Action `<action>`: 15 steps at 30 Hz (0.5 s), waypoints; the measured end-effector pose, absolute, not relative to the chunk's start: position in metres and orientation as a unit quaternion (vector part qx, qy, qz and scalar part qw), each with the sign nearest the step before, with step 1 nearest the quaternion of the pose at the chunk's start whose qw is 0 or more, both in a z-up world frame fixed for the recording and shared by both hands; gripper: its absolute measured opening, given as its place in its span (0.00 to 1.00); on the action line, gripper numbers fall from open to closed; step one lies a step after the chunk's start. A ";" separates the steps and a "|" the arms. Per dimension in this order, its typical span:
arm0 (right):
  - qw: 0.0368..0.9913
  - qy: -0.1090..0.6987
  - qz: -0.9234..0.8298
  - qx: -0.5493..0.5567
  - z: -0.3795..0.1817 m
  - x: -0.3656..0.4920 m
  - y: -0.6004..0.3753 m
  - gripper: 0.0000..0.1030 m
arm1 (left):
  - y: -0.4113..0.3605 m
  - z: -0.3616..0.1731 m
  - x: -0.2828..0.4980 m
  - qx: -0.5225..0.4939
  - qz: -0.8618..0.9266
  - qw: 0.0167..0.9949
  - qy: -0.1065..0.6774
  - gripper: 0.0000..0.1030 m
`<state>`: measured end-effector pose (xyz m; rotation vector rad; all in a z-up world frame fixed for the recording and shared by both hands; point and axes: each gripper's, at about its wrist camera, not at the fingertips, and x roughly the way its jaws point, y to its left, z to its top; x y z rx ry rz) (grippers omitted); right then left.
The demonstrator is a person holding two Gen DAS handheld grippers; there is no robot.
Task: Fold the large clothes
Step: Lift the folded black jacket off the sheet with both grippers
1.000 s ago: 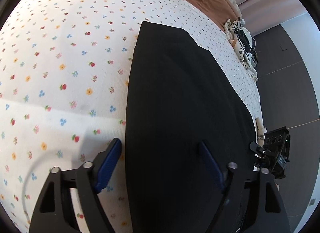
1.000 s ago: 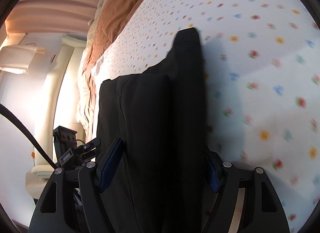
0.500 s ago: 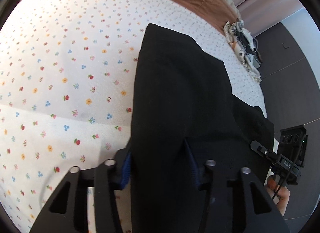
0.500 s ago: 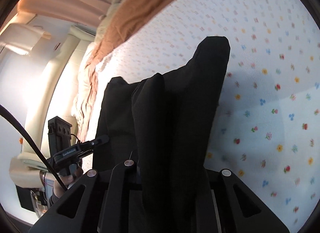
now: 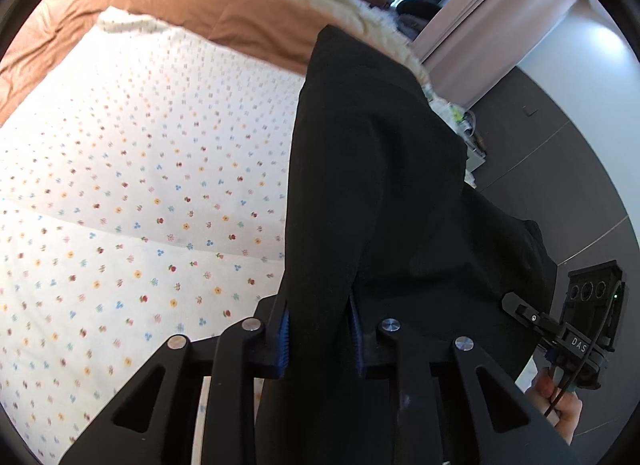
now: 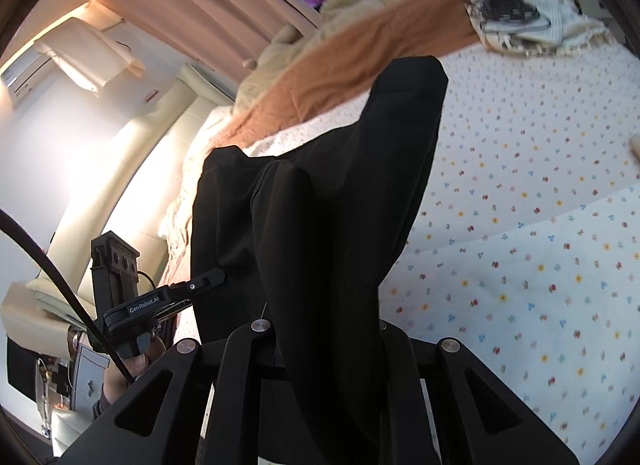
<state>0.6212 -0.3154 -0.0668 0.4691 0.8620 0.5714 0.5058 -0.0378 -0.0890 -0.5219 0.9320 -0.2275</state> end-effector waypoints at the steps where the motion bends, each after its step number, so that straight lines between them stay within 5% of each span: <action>1: 0.845 0.405 0.271 0.222 -0.067 0.616 -0.314 0.11 | -0.038 -0.084 0.499 -0.249 -0.110 0.857 0.438 0.24; 15: 0.875 0.338 0.292 0.188 -0.022 0.479 -0.342 0.09 | -0.041 -0.014 0.390 -0.255 -0.124 0.883 0.375 0.20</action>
